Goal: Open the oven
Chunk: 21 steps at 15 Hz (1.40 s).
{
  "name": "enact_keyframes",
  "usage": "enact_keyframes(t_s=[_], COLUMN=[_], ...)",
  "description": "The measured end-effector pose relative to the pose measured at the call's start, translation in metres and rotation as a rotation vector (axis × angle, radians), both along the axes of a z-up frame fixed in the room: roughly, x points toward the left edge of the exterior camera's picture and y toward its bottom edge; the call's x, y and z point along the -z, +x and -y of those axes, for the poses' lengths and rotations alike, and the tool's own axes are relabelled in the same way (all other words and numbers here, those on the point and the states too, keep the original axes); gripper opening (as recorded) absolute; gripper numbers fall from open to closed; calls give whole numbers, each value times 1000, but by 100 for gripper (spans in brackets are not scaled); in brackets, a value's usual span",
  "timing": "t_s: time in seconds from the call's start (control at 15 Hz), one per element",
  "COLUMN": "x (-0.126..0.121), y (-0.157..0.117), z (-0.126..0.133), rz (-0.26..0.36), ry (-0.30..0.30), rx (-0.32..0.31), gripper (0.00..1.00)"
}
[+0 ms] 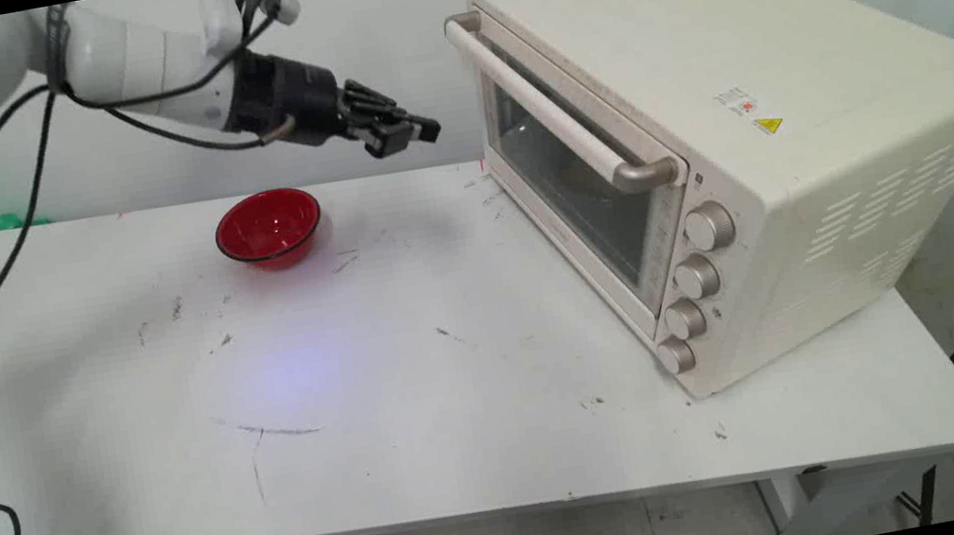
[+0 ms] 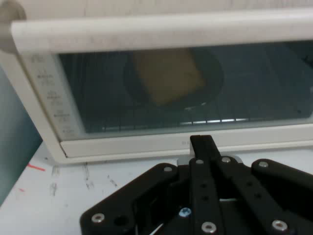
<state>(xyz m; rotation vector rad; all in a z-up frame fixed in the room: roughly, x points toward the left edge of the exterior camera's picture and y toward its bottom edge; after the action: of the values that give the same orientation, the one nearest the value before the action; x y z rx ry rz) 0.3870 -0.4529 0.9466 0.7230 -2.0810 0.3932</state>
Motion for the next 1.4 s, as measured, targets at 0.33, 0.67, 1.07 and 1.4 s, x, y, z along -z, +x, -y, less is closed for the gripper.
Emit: enact_keyframes(t_s=[0.33, 0.67, 1.07, 1.4], x=[-23, -46, -69, -82], y=[0, -9, -34, -58], z=[-2, -6, -2, 4], rz=[1, 5, 29, 62], ry=[-14, -23, -35, -46], rx=[-12, -36, -66, -70], gripper=[0, 0, 0, 0])
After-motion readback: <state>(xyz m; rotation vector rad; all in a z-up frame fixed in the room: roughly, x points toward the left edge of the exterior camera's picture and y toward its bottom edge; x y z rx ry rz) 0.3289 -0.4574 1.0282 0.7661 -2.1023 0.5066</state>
